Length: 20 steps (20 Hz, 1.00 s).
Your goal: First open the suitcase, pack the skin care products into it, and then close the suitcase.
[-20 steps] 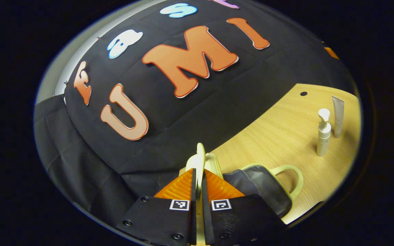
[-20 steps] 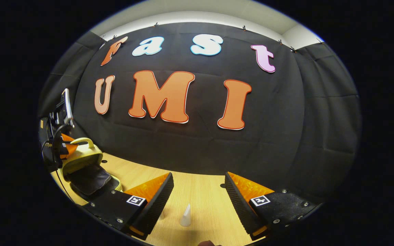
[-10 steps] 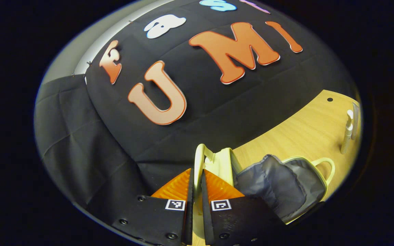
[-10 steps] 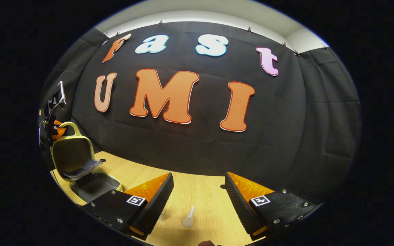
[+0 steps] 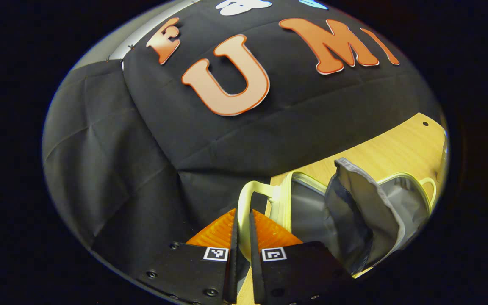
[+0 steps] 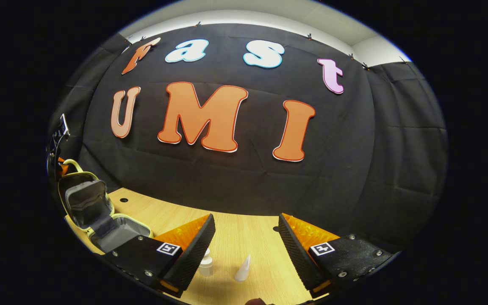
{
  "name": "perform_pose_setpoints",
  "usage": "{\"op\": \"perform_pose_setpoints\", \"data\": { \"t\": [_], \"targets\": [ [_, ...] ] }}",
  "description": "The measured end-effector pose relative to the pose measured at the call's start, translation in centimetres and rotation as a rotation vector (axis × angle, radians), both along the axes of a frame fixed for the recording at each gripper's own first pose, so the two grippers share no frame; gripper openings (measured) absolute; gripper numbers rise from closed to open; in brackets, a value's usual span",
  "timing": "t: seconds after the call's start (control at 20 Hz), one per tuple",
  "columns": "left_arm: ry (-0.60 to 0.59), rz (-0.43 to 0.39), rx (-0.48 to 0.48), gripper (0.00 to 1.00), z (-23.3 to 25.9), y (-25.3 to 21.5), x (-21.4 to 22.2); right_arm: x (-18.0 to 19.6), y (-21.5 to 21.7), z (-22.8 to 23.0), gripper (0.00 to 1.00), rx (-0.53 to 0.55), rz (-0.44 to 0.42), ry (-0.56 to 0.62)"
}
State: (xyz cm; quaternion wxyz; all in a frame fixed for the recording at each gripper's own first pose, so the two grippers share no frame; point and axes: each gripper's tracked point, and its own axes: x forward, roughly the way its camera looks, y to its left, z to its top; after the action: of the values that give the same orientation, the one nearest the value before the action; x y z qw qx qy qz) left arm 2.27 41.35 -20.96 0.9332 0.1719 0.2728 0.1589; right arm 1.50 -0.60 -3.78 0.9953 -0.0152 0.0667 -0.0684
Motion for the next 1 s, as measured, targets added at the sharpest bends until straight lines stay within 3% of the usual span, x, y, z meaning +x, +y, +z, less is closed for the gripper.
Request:
{"op": "perform_pose_setpoints", "data": {
  "t": [0.25, 0.75, 0.8, 0.95, 1.0],
  "targets": [
    [0.059, 0.089, -0.124, 0.14, -6.4, 4.3, -0.3, 0.0, 2.2, 0.5, 0.96, -0.023, -0.005, 0.006],
    [0.214, 0.251, -0.361, 0.15, -20.0, 6.9, -3.0, -1.2, 3.6, 0.0, 0.96, -0.025, -0.045, 0.051],
    [0.22, 0.279, -0.351, 0.19, -20.6, 7.2, -3.3, -1.3, 3.8, 0.0, 0.96, -0.028, -0.046, 0.056],
    [0.163, 0.256, -0.376, 0.26, -19.3, 6.3, -2.1, -1.6, 4.2, 0.1, 0.96, -0.025, -0.043, 0.056],
    [0.14, 0.252, -0.372, 0.36, -18.8, 6.1, -1.9, -1.5, 4.3, 0.1, 0.96, -0.022, -0.037, 0.056]
  ]
}}
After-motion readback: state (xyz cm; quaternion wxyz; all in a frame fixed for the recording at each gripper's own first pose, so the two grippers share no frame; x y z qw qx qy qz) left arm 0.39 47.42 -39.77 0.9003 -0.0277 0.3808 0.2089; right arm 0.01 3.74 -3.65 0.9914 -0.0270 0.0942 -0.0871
